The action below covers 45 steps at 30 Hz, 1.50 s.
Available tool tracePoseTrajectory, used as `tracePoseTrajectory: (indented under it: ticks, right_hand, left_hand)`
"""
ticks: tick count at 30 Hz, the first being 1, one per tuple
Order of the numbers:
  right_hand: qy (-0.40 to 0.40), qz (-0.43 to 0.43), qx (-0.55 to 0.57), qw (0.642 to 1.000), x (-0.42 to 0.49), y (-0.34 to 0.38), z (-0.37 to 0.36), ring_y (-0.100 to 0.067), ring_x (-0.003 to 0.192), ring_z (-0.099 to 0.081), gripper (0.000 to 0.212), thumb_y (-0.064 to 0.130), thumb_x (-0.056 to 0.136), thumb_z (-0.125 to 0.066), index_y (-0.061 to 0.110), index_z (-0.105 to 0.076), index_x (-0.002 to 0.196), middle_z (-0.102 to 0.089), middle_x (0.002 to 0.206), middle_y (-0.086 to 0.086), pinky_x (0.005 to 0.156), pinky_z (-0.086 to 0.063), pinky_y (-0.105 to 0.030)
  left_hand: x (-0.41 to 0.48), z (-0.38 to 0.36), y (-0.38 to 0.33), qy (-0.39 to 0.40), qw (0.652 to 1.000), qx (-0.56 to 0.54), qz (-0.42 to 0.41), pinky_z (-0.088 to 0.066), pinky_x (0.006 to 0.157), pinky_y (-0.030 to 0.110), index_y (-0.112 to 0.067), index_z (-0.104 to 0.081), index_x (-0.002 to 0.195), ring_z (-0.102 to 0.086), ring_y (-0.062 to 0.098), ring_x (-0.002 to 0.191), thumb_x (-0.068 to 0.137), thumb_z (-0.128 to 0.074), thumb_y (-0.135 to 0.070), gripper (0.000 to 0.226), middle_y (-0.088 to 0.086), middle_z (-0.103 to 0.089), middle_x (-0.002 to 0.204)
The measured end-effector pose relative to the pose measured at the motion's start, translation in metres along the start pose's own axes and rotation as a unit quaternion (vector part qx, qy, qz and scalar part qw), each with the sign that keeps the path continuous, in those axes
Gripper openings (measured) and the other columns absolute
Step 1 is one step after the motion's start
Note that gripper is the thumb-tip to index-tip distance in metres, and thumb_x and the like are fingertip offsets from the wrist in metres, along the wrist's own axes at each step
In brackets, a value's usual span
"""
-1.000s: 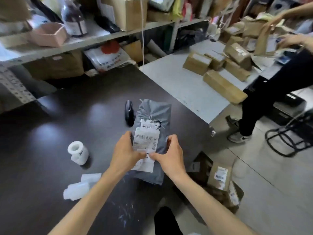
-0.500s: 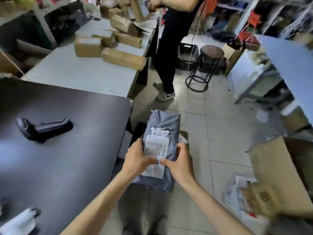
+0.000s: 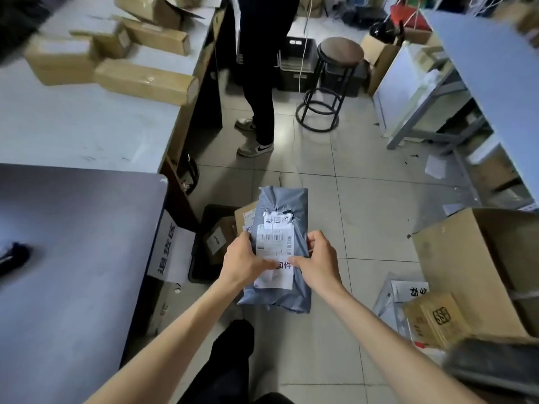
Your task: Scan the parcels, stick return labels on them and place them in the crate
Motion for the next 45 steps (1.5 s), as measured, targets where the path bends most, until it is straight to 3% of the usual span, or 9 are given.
tracePoseTrajectory:
  ticks: [4,12,17,21,25,30,33,38,45]
  right_hand:
    - [0.001,-0.023,-0.023,0.999,0.063,0.009,-0.014,-0.021,0.086,-0.065,0.037,0.006,0.073,-0.078,0.017,-0.047,0.091,-0.065,0.095,0.001,0.076,-0.056,-0.044]
    - [0.02,-0.048,-0.038,0.998,0.192,0.006,-0.08,-0.022,0.087,-0.065,0.037,0.01,0.07,-0.079,0.026,-0.048,0.081,-0.065,0.09,0.005,0.077,-0.055,-0.043]
    - [0.065,-0.063,-0.039,0.995,0.238,-0.027,-0.13,-0.018,0.085,-0.064,0.034,0.006,0.074,-0.076,0.026,-0.05,0.082,-0.06,0.084,0.011,0.07,-0.053,-0.034]
    - [0.081,-0.04,-0.087,0.992,0.252,-0.048,-0.161,-0.016,0.081,-0.058,0.029,0.007,0.078,-0.073,0.02,-0.05,0.089,-0.06,0.088,0.007,0.053,-0.031,-0.016]
    - [0.089,-0.036,-0.162,0.982,0.262,-0.066,-0.182,-0.027,0.096,-0.057,0.024,-0.001,0.085,-0.061,0.015,-0.05,0.099,-0.061,0.103,-0.008,0.068,-0.035,-0.025]
    - [0.1,-0.018,-0.204,0.974,0.272,-0.073,-0.201,-0.026,0.108,-0.055,0.034,0.007,0.088,-0.064,0.008,-0.05,0.119,-0.058,0.114,-0.009,0.069,-0.04,-0.024]
    - [0.101,-0.032,-0.225,0.969,0.269,-0.072,-0.203,-0.028,0.114,-0.054,0.045,0.009,0.089,-0.064,0.005,-0.045,0.129,-0.056,0.123,-0.012,0.083,-0.048,-0.035]
    - [0.101,-0.045,-0.252,0.961,0.259,-0.061,-0.193,-0.031,0.113,-0.055,0.052,0.025,0.088,-0.066,0.004,-0.043,0.13,-0.054,0.126,-0.014,0.084,-0.049,-0.037]
    - [0.069,0.052,-0.297,0.951,0.246,0.015,-0.142,-0.033,0.119,-0.049,0.051,0.04,0.092,-0.054,0.005,-0.047,0.128,-0.052,0.13,-0.014,0.089,-0.044,-0.04]
  left_hand:
    - [0.066,-0.002,0.001,0.014,1.0,-0.004,0.011,-0.048,0.068,0.024,-0.014,-0.05,0.103,-0.061,0.017,0.096,0.061,-0.092,-0.026,0.06,0.0,-0.062,0.106]
    - [0.195,0.0,0.04,-0.031,0.998,0.025,0.052,-0.052,0.088,0.043,-0.018,-0.047,0.102,-0.06,0.022,0.103,0.059,-0.092,-0.031,0.064,0.004,-0.061,0.109]
    - [0.242,-0.015,0.087,-0.036,0.994,0.056,0.091,-0.052,0.091,0.042,-0.016,-0.05,0.11,-0.058,0.02,0.106,0.057,-0.092,-0.038,0.072,0.002,-0.059,0.113]
    - [0.256,-0.024,0.124,-0.03,0.99,0.1,0.096,-0.051,0.089,0.038,-0.015,-0.048,0.113,-0.058,0.021,0.103,0.058,-0.091,-0.039,0.074,0.001,-0.056,0.112]
    - [0.265,-0.025,0.145,-0.034,0.969,0.233,0.067,-0.046,0.084,0.038,-0.019,-0.047,0.121,-0.055,0.031,0.11,0.064,-0.085,-0.035,0.07,0.006,-0.05,0.12]
    - [0.276,-0.028,0.148,-0.023,0.944,0.328,0.019,-0.046,0.082,0.038,-0.02,-0.046,0.125,-0.052,0.028,0.115,0.067,-0.079,-0.039,0.069,0.005,-0.05,0.124]
    - [0.279,-0.029,0.145,-0.01,0.936,0.351,0.012,-0.047,0.082,0.039,-0.019,-0.044,0.129,-0.05,0.028,0.117,0.068,-0.08,-0.042,0.075,0.006,-0.049,0.127]
    - [0.275,-0.02,0.135,0.008,0.933,0.361,0.009,-0.047,0.089,0.041,-0.016,-0.043,0.131,-0.05,0.029,0.118,0.068,-0.08,-0.041,0.077,0.008,-0.049,0.128]
    - [0.247,0.029,0.084,0.0,0.924,0.383,-0.001,-0.047,0.085,0.041,-0.014,-0.045,0.128,-0.05,0.03,0.116,0.071,-0.078,-0.045,0.073,0.008,-0.052,0.123]
Point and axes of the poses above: each hand's wrist, its own x-axis towards the middle knuckle, its own z-axis out of the back of the hand, y = z × x, the point moved 6 cm from there along x, towards the middle knuckle
